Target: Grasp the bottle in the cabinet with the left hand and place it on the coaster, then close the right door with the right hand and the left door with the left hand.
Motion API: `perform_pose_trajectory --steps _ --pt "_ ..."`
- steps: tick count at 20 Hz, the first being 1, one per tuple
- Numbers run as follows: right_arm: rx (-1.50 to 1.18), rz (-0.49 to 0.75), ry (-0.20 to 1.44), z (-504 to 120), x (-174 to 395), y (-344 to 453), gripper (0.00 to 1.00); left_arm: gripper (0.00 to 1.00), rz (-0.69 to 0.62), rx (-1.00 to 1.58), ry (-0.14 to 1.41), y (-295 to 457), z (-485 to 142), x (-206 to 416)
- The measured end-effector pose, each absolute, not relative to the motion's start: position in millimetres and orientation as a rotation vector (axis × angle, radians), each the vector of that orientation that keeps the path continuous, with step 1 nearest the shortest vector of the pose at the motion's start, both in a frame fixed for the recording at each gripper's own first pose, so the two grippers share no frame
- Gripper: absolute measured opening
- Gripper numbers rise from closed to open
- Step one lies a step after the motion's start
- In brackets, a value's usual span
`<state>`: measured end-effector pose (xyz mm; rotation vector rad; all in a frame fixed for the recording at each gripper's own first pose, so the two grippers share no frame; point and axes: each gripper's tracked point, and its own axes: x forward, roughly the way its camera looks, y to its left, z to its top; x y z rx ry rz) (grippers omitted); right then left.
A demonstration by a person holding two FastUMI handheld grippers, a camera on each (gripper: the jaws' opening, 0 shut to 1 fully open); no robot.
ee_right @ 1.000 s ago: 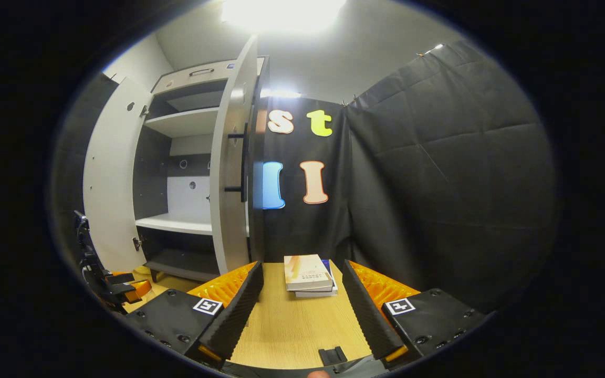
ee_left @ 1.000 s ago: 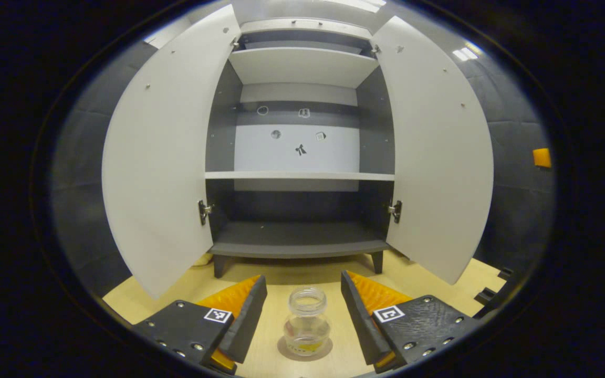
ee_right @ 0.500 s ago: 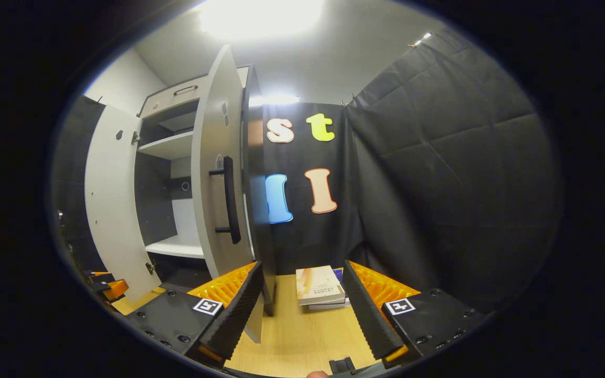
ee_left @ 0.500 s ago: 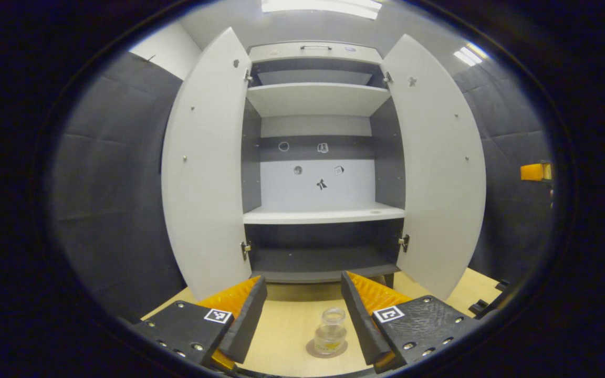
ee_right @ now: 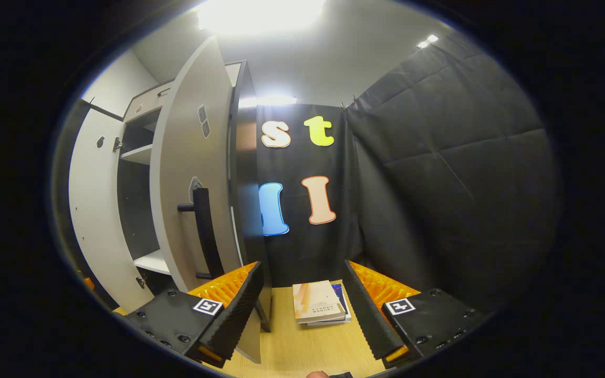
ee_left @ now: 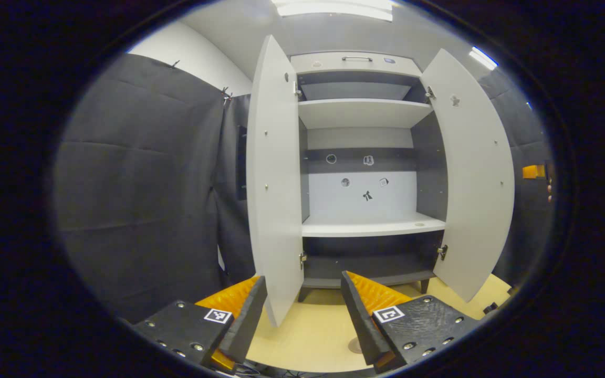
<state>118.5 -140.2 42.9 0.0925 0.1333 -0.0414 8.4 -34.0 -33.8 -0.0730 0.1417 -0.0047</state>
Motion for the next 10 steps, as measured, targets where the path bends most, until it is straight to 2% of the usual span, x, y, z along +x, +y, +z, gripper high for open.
perform_pose_trajectory --steps 10 --pt "0.055 0.011 0.183 43 141 -97 0.96 0.82 0.072 -0.052 0.125 34 -18 15"
